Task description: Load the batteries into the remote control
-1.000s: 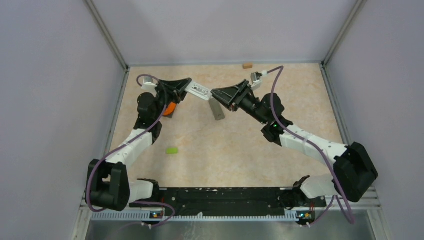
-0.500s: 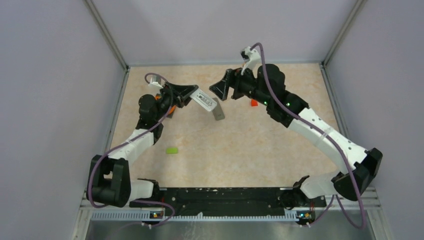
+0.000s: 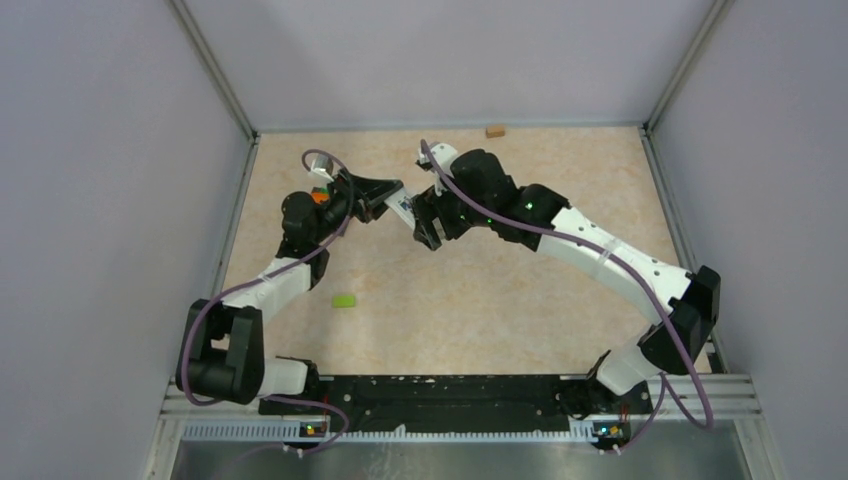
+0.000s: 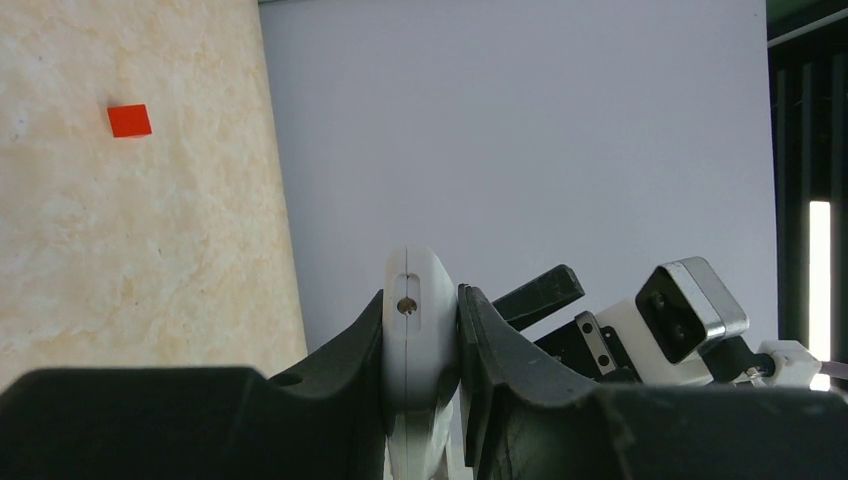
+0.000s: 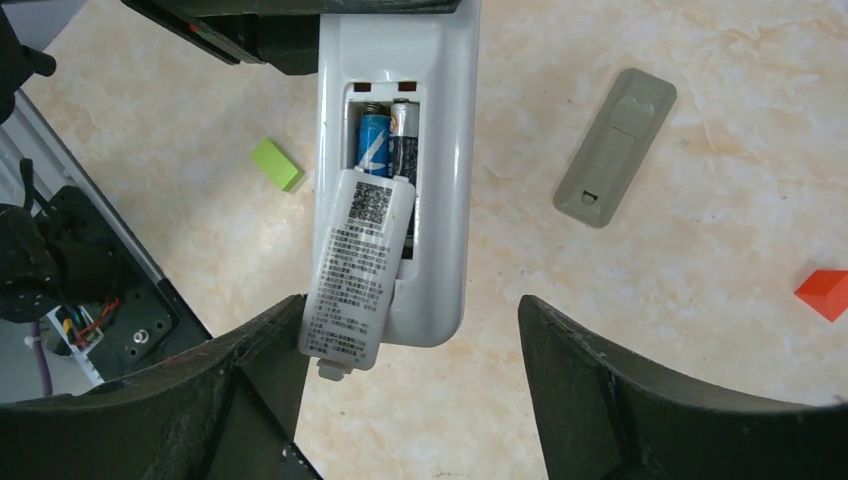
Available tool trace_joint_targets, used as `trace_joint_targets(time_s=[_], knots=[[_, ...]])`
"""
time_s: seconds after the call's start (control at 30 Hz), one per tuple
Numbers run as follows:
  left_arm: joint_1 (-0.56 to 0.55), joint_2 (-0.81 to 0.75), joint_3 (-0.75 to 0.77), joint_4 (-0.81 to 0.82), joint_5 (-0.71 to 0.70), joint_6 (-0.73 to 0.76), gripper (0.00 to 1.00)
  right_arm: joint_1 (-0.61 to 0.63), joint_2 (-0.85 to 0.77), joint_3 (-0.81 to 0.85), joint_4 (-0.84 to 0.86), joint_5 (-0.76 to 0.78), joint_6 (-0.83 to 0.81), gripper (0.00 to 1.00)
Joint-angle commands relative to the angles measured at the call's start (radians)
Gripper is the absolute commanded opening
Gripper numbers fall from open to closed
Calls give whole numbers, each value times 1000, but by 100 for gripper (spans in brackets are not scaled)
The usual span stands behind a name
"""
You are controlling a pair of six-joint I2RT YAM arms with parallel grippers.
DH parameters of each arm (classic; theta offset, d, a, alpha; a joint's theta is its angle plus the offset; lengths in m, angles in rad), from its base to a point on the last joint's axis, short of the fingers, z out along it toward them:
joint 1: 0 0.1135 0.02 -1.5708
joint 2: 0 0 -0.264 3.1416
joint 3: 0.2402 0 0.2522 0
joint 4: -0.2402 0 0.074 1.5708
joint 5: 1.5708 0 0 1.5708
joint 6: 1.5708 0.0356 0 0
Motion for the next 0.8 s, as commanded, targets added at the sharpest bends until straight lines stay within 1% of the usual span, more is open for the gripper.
trace_joint_targets(time_s=[0.0, 0.1, 0.17, 0.27, 0.37, 0.47, 0.53, 0.7, 0.77], knots=[[1, 16, -3, 96, 23, -33, 0, 10, -5, 68, -10, 30, -17, 73], [1, 24, -9, 105, 24, -45, 0, 10, 0, 77, -13, 47, -3, 68], [1, 31, -11, 108, 24, -54, 0, 10, 4, 83, -20, 67, 7, 66], [1, 42, -15, 108, 26, -75, 0, 10, 5, 88, -25, 66, 26, 67], [1, 50, -23, 107, 26, -82, 0, 9, 5, 93, -25, 68, 60, 70], [1, 56, -31, 101, 21, -86, 0, 9, 3, 97, -15, 61, 83, 70], [1, 58, -34, 98, 21, -89, 0, 10, -3, 92, 3, 56, 94, 67], [1, 62, -37, 86, 22, -94, 0, 11, -2, 89, 17, 32, 89, 54], [1, 61, -38, 77, 20, -92, 0, 14, -3, 92, 15, 35, 82, 52]])
